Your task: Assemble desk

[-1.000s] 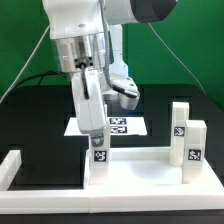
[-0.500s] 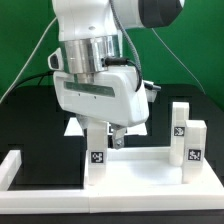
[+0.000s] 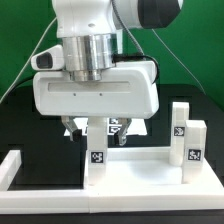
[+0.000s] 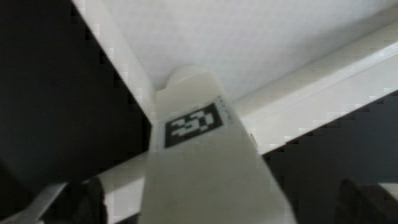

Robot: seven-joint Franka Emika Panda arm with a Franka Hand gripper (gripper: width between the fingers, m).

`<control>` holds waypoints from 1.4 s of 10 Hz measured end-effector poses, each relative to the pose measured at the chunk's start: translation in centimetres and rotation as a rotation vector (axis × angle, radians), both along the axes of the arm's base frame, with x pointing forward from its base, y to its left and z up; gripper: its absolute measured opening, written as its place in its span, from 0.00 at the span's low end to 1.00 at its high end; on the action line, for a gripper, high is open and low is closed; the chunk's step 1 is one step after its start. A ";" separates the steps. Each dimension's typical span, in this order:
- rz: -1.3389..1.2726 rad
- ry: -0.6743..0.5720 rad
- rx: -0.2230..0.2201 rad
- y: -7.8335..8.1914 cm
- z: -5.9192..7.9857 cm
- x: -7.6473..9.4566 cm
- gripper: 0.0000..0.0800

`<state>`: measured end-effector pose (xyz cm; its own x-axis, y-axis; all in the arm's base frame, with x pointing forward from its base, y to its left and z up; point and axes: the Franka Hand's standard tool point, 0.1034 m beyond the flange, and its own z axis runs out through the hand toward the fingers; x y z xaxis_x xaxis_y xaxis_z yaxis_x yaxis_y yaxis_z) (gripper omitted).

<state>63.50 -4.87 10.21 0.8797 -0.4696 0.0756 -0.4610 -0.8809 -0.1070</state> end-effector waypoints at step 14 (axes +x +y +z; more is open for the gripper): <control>-1.373 0.150 0.207 -0.2 0.0 -0.3 0.37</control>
Offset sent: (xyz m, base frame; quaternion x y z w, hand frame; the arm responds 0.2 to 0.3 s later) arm 0.0000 0.0000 0.0000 0.0000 0.0000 0.1296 0.9916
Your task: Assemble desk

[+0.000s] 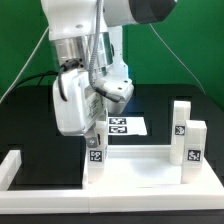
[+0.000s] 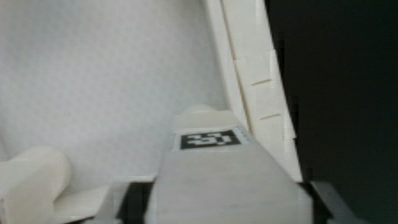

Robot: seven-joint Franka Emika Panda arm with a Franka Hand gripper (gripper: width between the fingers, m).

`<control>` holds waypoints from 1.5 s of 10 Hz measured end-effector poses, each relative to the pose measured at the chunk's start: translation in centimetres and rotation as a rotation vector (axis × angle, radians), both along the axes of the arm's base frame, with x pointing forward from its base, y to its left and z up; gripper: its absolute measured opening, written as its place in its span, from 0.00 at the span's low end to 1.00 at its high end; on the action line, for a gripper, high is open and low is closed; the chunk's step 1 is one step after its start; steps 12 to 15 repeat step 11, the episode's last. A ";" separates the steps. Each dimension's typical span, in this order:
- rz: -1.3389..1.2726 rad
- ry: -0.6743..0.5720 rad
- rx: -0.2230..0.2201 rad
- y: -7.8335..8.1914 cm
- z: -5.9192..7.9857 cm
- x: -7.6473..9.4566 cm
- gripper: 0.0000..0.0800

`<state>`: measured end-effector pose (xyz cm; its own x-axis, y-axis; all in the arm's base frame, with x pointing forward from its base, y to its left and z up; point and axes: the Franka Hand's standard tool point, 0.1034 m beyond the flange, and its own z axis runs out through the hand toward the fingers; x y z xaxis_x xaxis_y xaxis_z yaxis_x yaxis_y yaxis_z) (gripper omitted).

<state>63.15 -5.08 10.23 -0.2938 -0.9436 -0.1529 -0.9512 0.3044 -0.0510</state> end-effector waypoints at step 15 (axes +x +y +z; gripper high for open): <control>0.001 -0.082 0.043 1.5 6.8 0.4 0.81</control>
Offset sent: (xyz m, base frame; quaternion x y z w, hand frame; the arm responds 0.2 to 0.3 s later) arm 0.0000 0.0000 0.0000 0.0000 0.0000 0.0000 1.0000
